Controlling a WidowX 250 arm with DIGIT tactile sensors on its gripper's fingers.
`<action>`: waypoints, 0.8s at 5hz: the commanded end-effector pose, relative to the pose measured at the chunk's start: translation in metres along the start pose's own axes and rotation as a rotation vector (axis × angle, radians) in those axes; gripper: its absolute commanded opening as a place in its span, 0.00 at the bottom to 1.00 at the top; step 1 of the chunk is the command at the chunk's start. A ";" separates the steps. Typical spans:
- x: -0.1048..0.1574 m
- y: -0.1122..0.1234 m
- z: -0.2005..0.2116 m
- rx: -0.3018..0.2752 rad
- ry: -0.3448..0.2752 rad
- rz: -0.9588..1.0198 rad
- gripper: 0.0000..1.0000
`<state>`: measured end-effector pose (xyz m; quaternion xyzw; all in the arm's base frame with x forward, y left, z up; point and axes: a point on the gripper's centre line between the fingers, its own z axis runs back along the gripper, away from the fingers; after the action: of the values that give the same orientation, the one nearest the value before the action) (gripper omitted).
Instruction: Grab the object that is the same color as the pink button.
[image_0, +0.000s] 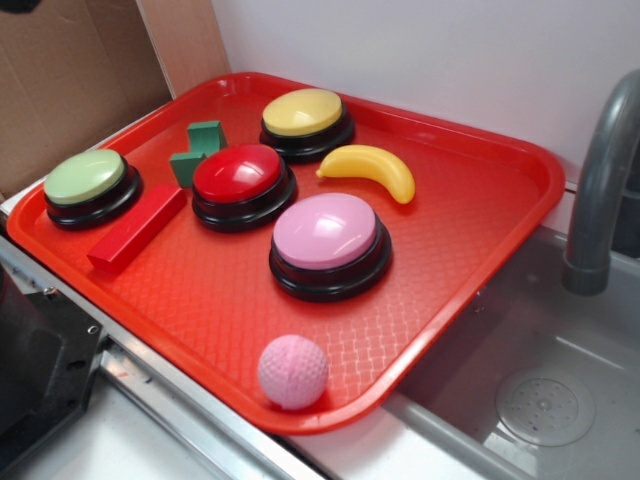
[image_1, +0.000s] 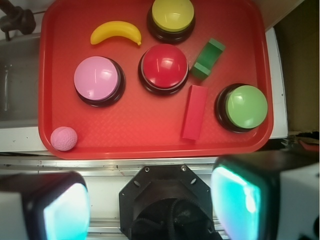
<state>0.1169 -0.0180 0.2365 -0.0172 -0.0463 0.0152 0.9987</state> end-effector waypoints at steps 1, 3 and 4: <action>0.000 0.000 0.000 0.000 0.000 0.000 1.00; 0.015 -0.070 -0.059 -0.089 -0.038 0.114 1.00; 0.021 -0.101 -0.094 -0.152 0.034 0.096 1.00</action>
<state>0.1460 -0.1168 0.1368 -0.0825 -0.0130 0.0578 0.9948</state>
